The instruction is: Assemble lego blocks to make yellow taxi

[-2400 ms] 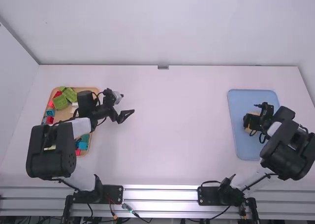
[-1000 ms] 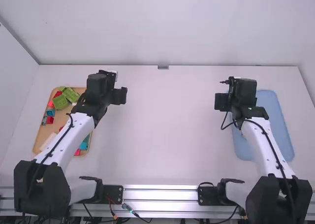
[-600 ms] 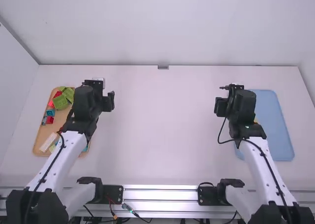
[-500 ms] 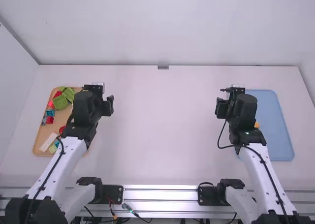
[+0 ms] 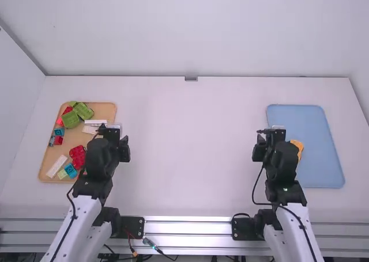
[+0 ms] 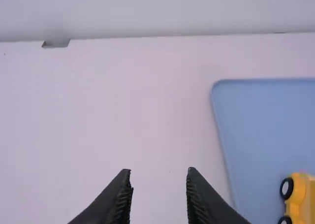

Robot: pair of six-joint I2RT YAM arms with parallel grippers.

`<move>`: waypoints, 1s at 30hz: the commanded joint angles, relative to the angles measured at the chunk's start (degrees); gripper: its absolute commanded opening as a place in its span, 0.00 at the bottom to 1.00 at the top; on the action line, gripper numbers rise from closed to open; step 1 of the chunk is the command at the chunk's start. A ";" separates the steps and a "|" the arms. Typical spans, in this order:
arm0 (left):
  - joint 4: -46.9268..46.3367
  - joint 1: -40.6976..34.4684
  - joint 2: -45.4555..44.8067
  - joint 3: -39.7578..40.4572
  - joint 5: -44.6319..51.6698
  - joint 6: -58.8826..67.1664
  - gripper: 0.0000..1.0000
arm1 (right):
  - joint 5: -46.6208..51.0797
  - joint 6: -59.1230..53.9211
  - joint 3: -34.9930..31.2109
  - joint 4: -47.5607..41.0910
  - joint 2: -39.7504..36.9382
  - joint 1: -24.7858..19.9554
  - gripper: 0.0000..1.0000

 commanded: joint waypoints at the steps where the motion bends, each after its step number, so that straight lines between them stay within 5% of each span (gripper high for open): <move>1: 0.12 -0.10 -3.42 -3.15 -0.12 0.05 0.23 | 0.16 0.27 -3.32 0.14 -3.36 -0.10 0.23; 13: 0.12 -0.10 -16.98 -16.72 -0.12 0.05 0.00 | 0.16 0.27 -16.57 0.14 -16.61 -0.10 0.00; 30: 0.12 -0.10 -32.20 -17.91 -0.12 0.05 0.00 | 0.16 0.27 -18.52 0.14 -31.35 -0.10 0.00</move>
